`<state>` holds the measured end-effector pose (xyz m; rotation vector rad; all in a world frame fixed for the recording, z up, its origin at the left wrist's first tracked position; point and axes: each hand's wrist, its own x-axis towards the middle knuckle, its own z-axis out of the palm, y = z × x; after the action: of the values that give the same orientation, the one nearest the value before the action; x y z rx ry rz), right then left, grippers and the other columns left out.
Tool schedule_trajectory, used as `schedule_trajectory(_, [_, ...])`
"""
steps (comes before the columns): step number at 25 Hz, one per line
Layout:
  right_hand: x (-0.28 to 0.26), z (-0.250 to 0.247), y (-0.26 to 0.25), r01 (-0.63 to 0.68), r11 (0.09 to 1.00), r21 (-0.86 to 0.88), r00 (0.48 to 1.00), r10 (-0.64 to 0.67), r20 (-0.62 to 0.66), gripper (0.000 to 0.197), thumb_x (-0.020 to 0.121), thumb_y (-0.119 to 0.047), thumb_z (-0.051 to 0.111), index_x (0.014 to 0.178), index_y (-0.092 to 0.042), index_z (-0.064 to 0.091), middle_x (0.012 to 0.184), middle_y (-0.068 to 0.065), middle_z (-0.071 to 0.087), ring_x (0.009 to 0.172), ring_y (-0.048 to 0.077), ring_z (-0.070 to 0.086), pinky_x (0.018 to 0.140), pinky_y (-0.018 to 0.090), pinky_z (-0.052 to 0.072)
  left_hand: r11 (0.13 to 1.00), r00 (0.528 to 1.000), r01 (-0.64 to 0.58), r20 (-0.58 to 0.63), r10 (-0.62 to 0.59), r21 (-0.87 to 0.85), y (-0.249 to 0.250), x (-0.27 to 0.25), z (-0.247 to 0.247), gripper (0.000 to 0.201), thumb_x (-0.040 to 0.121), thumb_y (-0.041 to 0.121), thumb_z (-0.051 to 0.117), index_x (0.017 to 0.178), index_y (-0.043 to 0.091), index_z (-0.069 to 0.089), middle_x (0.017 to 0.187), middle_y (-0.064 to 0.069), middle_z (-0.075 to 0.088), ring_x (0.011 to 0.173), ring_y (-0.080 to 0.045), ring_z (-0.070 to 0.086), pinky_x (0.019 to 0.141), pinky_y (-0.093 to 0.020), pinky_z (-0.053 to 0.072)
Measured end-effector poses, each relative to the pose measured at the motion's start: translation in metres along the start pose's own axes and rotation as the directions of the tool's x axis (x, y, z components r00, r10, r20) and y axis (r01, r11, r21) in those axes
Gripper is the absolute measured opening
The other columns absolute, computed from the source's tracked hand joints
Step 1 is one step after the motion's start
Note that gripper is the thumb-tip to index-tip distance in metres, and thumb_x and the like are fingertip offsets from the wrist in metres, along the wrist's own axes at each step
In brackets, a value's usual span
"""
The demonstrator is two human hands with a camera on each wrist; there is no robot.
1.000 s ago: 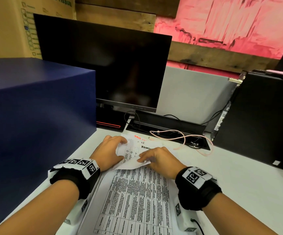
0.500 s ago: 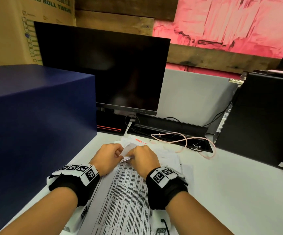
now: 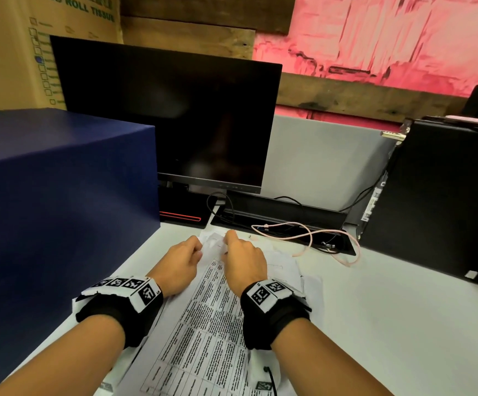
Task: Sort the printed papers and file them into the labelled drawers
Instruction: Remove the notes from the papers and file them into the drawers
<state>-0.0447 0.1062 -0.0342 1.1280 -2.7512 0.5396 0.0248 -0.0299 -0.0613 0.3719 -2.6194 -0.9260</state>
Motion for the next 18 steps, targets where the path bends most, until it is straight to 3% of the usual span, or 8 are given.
schedule_trajectory(4, [0.001,0.003,0.0,-0.032,0.997,0.068,0.999,0.031,0.022,0.035,0.092,-0.008,0.052,0.124,-0.017,0.041,0.113,0.009,0.063,0.101,0.032,0.06,0.083,0.039,0.05,0.998,1.0,0.001,0.003,-0.001,-0.062,0.009,-0.004,-0.001,0.019,0.101,0.034,0.041,0.09,0.02,0.049,0.067,0.01,0.051,0.058,-0.004,0.046,0.055,-0.016,0.035])
schedule_trajectory(7, [0.004,0.004,0.003,0.003,1.0,-0.021,1.0,-0.003,0.013,0.037,0.092,-0.009,0.054,0.127,-0.018,0.046,0.115,0.007,0.063,0.106,0.03,0.057,0.088,0.036,0.043,0.999,0.999,-0.016,0.045,0.014,0.05,0.006,-0.002,-0.001,0.014,0.099,0.025,0.048,0.085,0.022,0.051,0.07,0.01,0.052,0.062,-0.006,0.048,0.055,-0.016,0.033])
schedule_trajectory(12, [0.004,0.005,0.006,0.014,1.0,-0.024,0.996,-0.016,-0.089,0.022,0.093,-0.011,0.048,0.114,-0.018,0.053,0.11,0.003,0.062,0.105,0.026,0.05,0.089,0.033,0.038,0.994,0.999,0.0,0.048,-0.005,0.105,0.004,-0.001,-0.002,0.029,0.099,0.022,0.047,0.078,0.005,0.058,0.075,-0.003,0.061,0.064,-0.009,0.05,0.055,-0.016,0.037])
schedule_trajectory(15, [0.003,0.003,0.006,0.069,0.998,0.009,0.99,-0.068,-0.12,0.021,0.094,-0.012,0.049,0.113,-0.019,0.056,0.108,0.001,0.063,0.106,0.025,0.049,0.09,0.033,0.038,0.995,0.994,0.016,0.109,-0.027,0.102,0.007,-0.003,-0.002,0.027,0.098,0.027,0.05,0.075,0.016,0.058,0.069,0.007,0.058,0.061,-0.004,0.05,0.054,-0.014,0.036])
schedule_trajectory(18, [-0.002,-0.007,0.016,0.123,0.989,0.077,0.984,-0.111,-0.142,0.037,0.094,-0.019,0.053,0.131,-0.024,0.047,0.119,0.0,0.057,0.112,0.023,0.048,0.095,0.032,0.038,0.995,0.99,0.065,0.122,-0.075,0.08,0.019,-0.006,-0.013,0.025,0.098,0.025,0.051,0.074,0.023,0.054,0.072,0.01,0.058,0.067,-0.003,0.054,0.054,-0.012,0.035])
